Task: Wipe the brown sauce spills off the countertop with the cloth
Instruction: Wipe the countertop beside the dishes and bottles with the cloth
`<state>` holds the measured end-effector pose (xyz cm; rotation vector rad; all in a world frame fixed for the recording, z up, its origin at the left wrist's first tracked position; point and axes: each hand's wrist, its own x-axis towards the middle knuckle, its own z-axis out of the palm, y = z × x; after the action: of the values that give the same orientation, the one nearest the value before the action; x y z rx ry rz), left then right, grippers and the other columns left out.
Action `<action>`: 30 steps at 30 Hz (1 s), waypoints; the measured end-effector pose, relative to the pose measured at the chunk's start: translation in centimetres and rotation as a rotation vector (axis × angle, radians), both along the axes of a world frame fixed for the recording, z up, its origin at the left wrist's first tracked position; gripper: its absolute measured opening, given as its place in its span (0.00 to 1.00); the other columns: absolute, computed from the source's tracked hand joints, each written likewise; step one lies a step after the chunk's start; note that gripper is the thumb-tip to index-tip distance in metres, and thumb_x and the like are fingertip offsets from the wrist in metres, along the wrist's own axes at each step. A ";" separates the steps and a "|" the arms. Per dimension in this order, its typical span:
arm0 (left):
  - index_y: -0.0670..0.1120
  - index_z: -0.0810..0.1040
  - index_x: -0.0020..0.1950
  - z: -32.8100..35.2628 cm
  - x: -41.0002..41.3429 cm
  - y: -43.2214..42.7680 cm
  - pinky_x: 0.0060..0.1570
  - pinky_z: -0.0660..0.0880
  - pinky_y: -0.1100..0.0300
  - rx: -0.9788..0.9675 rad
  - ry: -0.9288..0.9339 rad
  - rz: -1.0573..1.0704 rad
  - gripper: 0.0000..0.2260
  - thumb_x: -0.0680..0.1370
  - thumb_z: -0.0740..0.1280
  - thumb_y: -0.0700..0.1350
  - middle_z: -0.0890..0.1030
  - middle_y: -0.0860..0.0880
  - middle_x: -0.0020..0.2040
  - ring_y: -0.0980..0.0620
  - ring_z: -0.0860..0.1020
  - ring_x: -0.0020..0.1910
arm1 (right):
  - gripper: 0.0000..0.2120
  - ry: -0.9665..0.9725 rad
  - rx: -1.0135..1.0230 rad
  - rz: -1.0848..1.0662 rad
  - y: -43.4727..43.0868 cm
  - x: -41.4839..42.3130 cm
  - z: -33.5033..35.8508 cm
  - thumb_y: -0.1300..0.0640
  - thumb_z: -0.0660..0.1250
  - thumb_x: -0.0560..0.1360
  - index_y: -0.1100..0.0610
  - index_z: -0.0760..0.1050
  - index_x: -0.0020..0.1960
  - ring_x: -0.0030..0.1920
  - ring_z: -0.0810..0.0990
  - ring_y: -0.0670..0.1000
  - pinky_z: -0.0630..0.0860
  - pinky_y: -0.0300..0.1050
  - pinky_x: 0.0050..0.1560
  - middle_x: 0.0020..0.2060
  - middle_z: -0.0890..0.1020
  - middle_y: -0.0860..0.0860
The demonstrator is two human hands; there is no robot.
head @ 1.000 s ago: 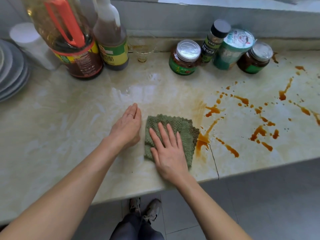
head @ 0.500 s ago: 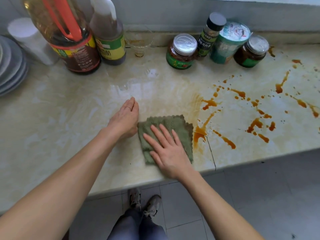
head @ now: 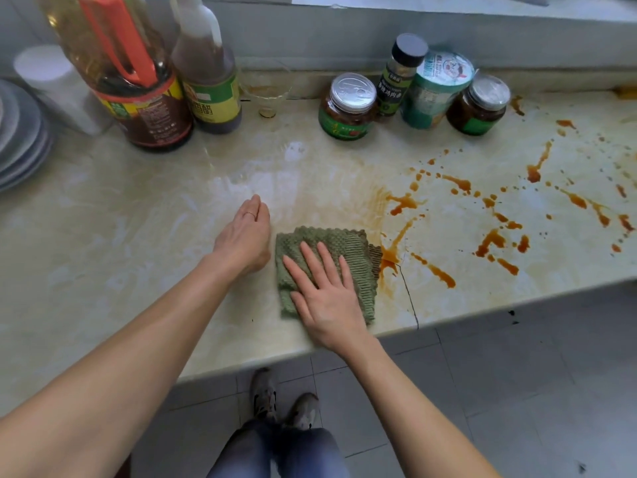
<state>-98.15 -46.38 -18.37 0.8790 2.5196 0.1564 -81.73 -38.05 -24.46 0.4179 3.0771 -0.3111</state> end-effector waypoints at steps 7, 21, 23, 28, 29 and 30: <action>0.42 0.46 0.78 0.6 2.7 0.3 0.74 0.50 0.55 0.074 -0.007 -0.009 0.34 0.76 0.59 0.34 0.42 0.45 0.79 0.48 0.45 0.78 | 0.25 0.024 0.035 0.260 1.9 4.6 -0.4 0.44 0.50 0.82 0.44 0.55 0.78 0.78 0.49 0.52 0.49 0.57 0.75 0.78 0.55 0.48; 0.45 0.70 0.68 -0.2 7.7 1.2 0.58 0.73 0.49 0.339 0.059 0.246 0.19 0.77 0.65 0.41 0.72 0.42 0.63 0.42 0.74 0.60 | 0.27 0.066 -0.306 0.206 5.5 5.0 1.2 0.47 0.60 0.76 0.44 0.63 0.75 0.78 0.50 0.51 0.45 0.54 0.76 0.78 0.58 0.48; 0.45 0.71 0.62 -0.4 8.1 1.3 0.54 0.74 0.50 0.288 0.014 0.291 0.18 0.75 0.69 0.48 0.76 0.43 0.56 0.43 0.76 0.54 | 0.27 0.180 -0.432 0.065 5.4 5.3 2.3 0.51 0.66 0.74 0.48 0.68 0.72 0.76 0.59 0.51 0.52 0.52 0.75 0.74 0.65 0.50; 0.45 0.74 0.49 -0.8 9.4 2.4 0.45 0.70 0.54 0.242 -0.005 0.366 0.08 0.73 0.70 0.44 0.78 0.44 0.49 0.43 0.75 0.51 | 0.21 0.342 -0.456 -0.231 6.8 6.3 3.8 0.61 0.68 0.72 0.55 0.74 0.65 0.60 0.73 0.53 0.73 0.53 0.59 0.57 0.74 0.54; 0.46 0.74 0.46 -0.6 9.5 2.6 0.43 0.69 0.55 0.262 0.027 0.362 0.05 0.73 0.68 0.41 0.79 0.44 0.47 0.43 0.76 0.50 | 0.22 0.330 -0.455 -0.236 7.1 6.4 4.1 0.62 0.69 0.72 0.55 0.73 0.66 0.60 0.72 0.53 0.73 0.53 0.60 0.58 0.74 0.54; 0.46 0.74 0.45 -0.2 9.7 2.8 0.42 0.69 0.55 0.300 0.044 0.346 0.04 0.73 0.67 0.40 0.79 0.45 0.46 0.44 0.76 0.48 | 0.25 0.311 -0.447 -0.218 7.5 6.5 4.4 0.63 0.69 0.72 0.53 0.72 0.68 0.62 0.71 0.53 0.72 0.52 0.62 0.61 0.72 0.55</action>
<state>-88.47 -43.60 -18.58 0.5462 2.7149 0.6454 -75.27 -30.57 -20.01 0.7387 3.1023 -1.1408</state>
